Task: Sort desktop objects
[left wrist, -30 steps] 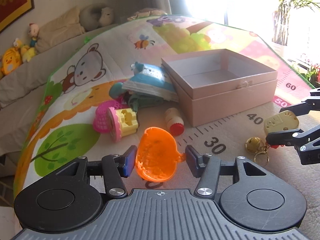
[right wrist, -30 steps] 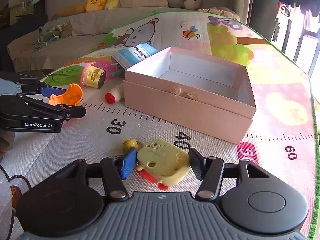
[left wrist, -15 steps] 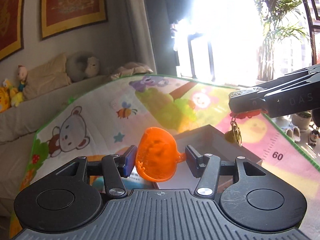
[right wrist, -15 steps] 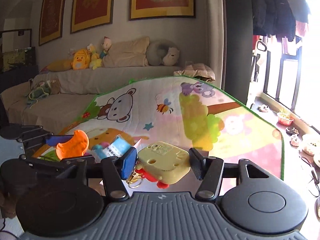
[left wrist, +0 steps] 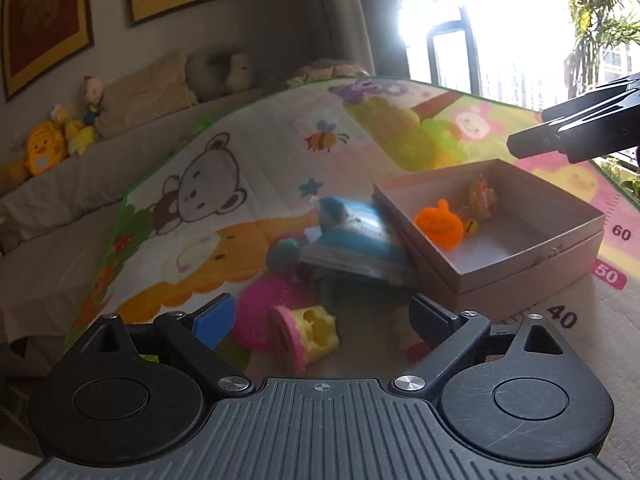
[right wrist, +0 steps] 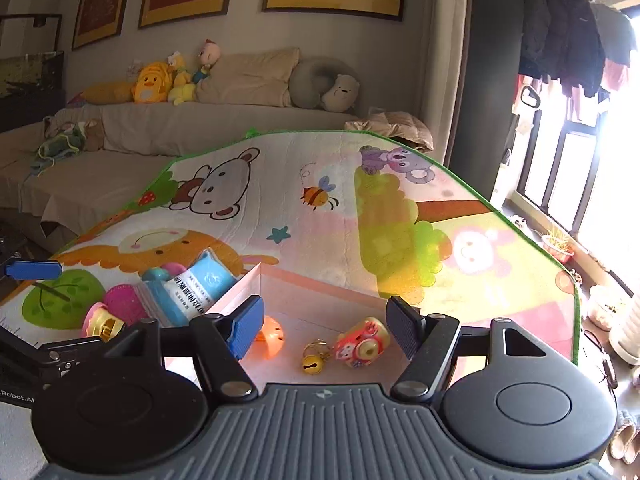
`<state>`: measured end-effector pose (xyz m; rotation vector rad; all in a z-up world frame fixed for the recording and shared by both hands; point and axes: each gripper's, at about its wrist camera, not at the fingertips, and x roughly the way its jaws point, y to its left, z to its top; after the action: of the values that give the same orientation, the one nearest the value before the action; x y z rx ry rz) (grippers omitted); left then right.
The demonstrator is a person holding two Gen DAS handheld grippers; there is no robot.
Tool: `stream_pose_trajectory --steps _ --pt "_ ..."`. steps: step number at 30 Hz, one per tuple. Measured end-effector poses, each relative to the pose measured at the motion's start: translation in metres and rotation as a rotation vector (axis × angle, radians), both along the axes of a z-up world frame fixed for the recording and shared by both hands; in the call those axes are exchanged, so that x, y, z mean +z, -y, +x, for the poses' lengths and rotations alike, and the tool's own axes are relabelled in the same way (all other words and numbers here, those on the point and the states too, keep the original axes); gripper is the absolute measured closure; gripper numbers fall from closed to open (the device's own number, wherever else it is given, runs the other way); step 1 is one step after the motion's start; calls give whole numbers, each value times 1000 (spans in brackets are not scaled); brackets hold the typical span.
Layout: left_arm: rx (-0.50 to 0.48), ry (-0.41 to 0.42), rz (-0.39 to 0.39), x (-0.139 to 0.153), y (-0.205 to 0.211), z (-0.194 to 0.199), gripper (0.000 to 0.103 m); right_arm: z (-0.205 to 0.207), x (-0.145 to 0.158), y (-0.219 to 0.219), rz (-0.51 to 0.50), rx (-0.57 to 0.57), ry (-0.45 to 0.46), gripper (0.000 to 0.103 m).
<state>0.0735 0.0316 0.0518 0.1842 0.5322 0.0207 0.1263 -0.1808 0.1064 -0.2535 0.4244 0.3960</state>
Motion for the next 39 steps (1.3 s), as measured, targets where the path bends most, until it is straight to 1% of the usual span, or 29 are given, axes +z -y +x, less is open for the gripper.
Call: stream_pose_trajectory --steps 3,4,7,9,10,12,13,14,15,18,19,21,22,23,24,26,28,29,30,31,32,33,34,36,37,39 --pt "64 -26 -35 -10 -19 4 6 -5 -7 -29 -44 59 5 32" --pt "69 -31 -45 -12 -23 8 6 -6 -8 -39 -52 77 2 32" --pt "61 -47 -72 -18 -25 20 11 -9 -10 -62 -68 118 -7 31" --pt "43 -57 -93 -21 -23 28 16 -8 -11 -73 -83 133 -11 31" --pt "39 -61 -98 -23 -22 33 21 -6 -10 -77 -91 135 -13 30" --pt "44 -67 -89 -27 -22 36 46 -3 -9 -81 -97 131 -21 30" --pt "41 -67 -86 -28 -23 35 51 -1 -8 -82 -96 127 -29 30" --pt "37 -62 -78 -28 -24 32 59 -1 -8 -82 -95 123 -38 30" --pt "24 -52 -68 -27 -26 27 65 -2 -9 -82 -95 124 -48 30" --pt "-16 -29 -14 -23 -31 11 74 -20 -22 -86 -134 177 -39 30" --pt "-19 -23 10 -21 -33 5 75 -28 -30 -90 -170 199 -15 30" --pt "-13 -22 47 -20 -37 -3 75 -50 -53 -104 -291 234 56 40" --pt "-8 -26 51 -19 -40 -5 75 -57 -64 -111 -336 251 64 55" --pt "0 -31 46 -18 -43 -8 74 -62 -75 -119 -367 272 50 62" --pt "8 -35 33 -16 -46 -10 73 -68 -83 -126 -388 249 105 57" --pt "23 -39 -6 -13 -52 -13 73 -74 -95 -137 -428 226 186 59" --pt "40 -37 -37 -10 -56 -15 63 -74 -100 -144 -425 211 220 60" --pt "53 -31 -47 -9 -58 -16 53 -74 -101 -147 -424 203 233 61" --pt "70 -21 -54 -7 -62 -17 49 -75 -102 -149 -420 192 244 62" --pt "86 -16 -63 -5 -65 -17 48 -76 -103 -150 -422 186 255 65" --pt "101 -14 -76 -4 -68 -17 46 -79 -103 -151 -430 185 280 74" --pt "115 -15 -92 -4 -70 -16 43 -85 -104 -152 -443 197 308 80" --pt "127 -19 -112 -3 -73 -15 41 -90 -104 -153 -453 221 312 83" --pt "132 -24 -141 -3 -75 -15 33 -95 -103 -152 -444 279 253 83" --pt "130 -26 -145 -4 -75 -14 32 -94 -103 -151 -433 294 220 84" --pt "123 -32 -144 -6 -73 -16 28 -82 -105 -146 -419 255 166 84"
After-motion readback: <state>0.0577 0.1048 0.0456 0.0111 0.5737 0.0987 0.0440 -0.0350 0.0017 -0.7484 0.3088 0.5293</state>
